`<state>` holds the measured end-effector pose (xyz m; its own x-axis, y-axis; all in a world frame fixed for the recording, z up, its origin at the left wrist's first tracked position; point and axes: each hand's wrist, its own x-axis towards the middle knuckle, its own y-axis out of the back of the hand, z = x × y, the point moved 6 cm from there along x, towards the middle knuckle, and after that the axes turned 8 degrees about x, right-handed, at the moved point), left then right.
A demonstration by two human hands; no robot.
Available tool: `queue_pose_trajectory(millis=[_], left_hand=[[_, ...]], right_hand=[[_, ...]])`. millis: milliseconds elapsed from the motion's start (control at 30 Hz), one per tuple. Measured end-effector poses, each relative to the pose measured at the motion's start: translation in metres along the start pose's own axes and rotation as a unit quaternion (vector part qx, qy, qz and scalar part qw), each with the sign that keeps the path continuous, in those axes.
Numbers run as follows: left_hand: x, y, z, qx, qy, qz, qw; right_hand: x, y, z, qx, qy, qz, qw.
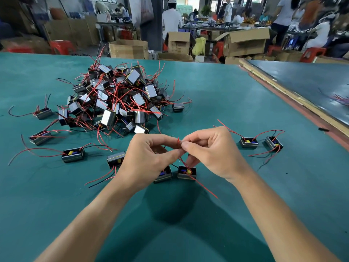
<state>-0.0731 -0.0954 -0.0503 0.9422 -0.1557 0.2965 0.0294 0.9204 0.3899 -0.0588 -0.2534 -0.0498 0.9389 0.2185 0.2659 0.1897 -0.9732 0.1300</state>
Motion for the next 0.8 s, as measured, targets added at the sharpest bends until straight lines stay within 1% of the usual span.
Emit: queue_pose_trajectory(millis=[167,467,633,800], left_hand=[[0.001,-0.001,-0.0039,-0.019,0.025,0.001,0.999],[0.0023,-0.0049,-0.0074,-0.076,0.067,-0.059,0.993],[0.0026,-0.0046,-0.0058,-0.081,0.065,-0.07,0.992],[0.0008,-0.0073,-0.0033,-0.078,0.056,-0.103,0.99]], right_hand=[[0.0006,0.0011,-0.0057,-0.032,0.023,0.019,0.999],[0.0008,0.0027,-0.0065,-0.037,0.029,0.036,0.998],[0.0011,0.0025,-0.0039,-0.009,0.007,0.007,1.0],[0.0016,0.001,-0.0011,0.01,-0.019,-0.017,1.0]])
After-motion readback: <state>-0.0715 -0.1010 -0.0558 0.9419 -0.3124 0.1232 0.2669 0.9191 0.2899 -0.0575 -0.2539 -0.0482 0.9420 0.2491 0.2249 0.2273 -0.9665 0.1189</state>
